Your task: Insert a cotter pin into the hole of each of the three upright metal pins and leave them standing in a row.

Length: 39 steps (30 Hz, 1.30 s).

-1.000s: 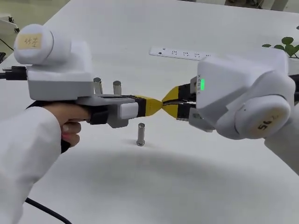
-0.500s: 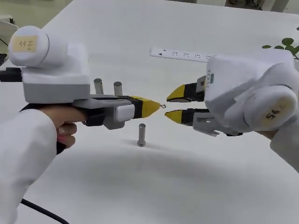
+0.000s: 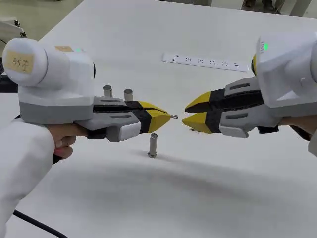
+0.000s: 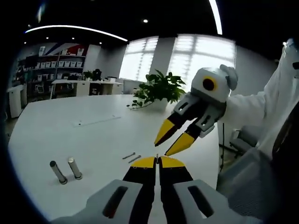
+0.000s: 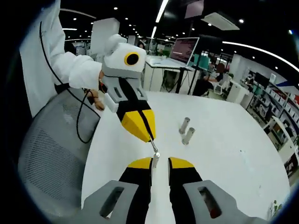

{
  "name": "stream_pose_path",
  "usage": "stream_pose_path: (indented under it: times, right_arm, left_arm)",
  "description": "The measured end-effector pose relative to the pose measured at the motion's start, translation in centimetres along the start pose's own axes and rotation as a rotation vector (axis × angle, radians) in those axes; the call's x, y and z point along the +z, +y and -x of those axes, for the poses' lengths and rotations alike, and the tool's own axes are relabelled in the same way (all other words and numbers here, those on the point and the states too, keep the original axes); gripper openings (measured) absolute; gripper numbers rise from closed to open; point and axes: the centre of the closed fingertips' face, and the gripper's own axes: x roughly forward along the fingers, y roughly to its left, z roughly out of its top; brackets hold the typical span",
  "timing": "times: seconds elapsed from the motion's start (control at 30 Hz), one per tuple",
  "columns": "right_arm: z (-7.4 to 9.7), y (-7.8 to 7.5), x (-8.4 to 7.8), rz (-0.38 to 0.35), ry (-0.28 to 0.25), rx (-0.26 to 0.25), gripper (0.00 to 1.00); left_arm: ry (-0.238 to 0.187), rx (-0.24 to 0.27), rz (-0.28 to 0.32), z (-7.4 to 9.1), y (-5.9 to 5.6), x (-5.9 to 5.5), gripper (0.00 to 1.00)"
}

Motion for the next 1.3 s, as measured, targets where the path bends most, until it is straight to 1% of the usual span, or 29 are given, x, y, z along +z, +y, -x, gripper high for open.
stream_pose_path:
  times: [0.03, 0.17, 0.2, 0.23, 0.33, 0.37, 0.4, 0.43, 0.47, 0.53, 0.6, 0.67, 0.77, 0.8, 0.9, 0.93, 1.0, 1.07, 1.1, 1.23, 1.27, 1.3]
  right_arm:
    - [0.0, 0.1, 0.0, -0.004, -0.004, 0.017, 0.07]
    - [0.2, 1.2, 0.0, -0.035, -0.01, 0.09, 0.07]
    - [0.2, 1.3, 0.1, -0.039, -0.011, 0.098, 0.08]
    - [0.3, 1.5, 0.1, -0.036, -0.008, 0.115, 0.07]
    - [0.5, 1.9, 0.5, -0.039, -0.01, 0.141, 0.04]
    - [0.6, 2.0, 0.6, -0.039, -0.009, 0.152, 0.03]
    - [0.6, 2.3, 0.7, -0.037, -0.008, 0.167, 0.02]
    - [0.6, 2.4, 0.9, -0.036, -0.006, 0.174, 0.02]
    - [0.7, 2.8, 1.1, -0.027, -0.006, 0.194, 0.01]
    - [0.7, 3.3, 1.4, -0.024, -0.005, 0.216, 0.0]
    - [0.7, 3.7, 1.5, -0.014, 0.001, 0.232, 0.0]
    - [0.7, 3.7, 1.4, -0.011, 0.003, 0.24, 0.0]
    - [0.7, 4.2, 1.4, 0.002, 0.013, 0.261, 0.0]
    - [0.6, 4.3, 1.4, 0.002, 0.014, 0.263, 0.0]
    - [0.5, 4.7, 1.4, 0.008, 0.021, 0.283, 0.0]
    - [0.5, 4.7, 1.3, 0.009, 0.023, 0.284, 0.0]
    - [0.5, 5.0, 1.4, 0.008, 0.025, 0.294, 0.0]
    - [0.6, 5.3, 1.3, 0.007, 0.03, 0.305, 0.0]
    - [0.6, 5.4, 1.2, 0.014, 0.035, 0.313, 0.0]
    - [0.5, 5.9, 1.4, 0.009, 0.033, 0.333, 0.0]
    - [0.5, 6.0, 1.3, 0.015, 0.037, 0.337, 0.0]
    - [0.5, 6.0, 1.2, 0.016, 0.039, 0.341, 0.0]
  left_arm:
    - [-0.01, -0.007, -0.003, 0.1, -0.1, 0.1, 0.0]
    - [-0.022, -0.027, -0.034, 0.4, -0.5, 0.3, 0.0]
    - [-0.038, -0.042, -0.039, 0.5, -0.8, 0.5, 0.0]
    - [-0.039, -0.046, -0.044, 0.5, -0.9, 0.5, 0.0]
    - [-0.03, -0.073, -0.088, 0.7, -1.4, 0.4, 0.0]
    - [-0.036, -0.081, -0.086, 0.7, -1.6, 0.5, 0.0]
    - [-0.055, -0.103, -0.083, 0.8, -2.0, 0.8, 0.0]
    - [-0.064, -0.112, -0.086, 0.9, -2.2, 1.0, 0.0]
    - [-0.073, -0.126, -0.085, 0.9, -2.5, 1.2, 0.0]
    - [-0.079, -0.144, -0.092, 0.9, -2.8, 1.3, 0.0]
    - [-0.076, -0.161, -0.099, 0.9, -3.1, 1.4, 0.0]
    - [-0.072, -0.175, -0.112, 0.9, -3.3, 1.3, 0.0]
    - [-0.059, -0.194, -0.126, 0.8, -3.6, 1.2, 0.0]
    - [-0.06, -0.198, -0.128, 1.0, -3.2, 1.1, 0.0]
    - [-0.066, -0.214, -0.124, 1.2, -2.8, 1.0, 0.0]
    - [-0.068, -0.221, -0.12, 1.1, -3.0, 1.1, 0.0]
    - [-0.062, -0.228, -0.131, 0.9, -3.6, 0.9, 0.0]
    - [-0.057, -0.236, -0.135, 0.9, -3.8, 0.9, 0.0]
    - [-0.055, -0.245, -0.143, 0.8, -4.3, 0.8, 0.0]
    - [-0.05, -0.26, -0.156, 0.9, -4.4, 0.7, 0.0]
    - [-0.05, -0.265, -0.159, 0.7, -5.0, 0.7, 0.0]
    - [-0.05, -0.266, -0.159, 0.6, -5.1, 0.8, 0.0]
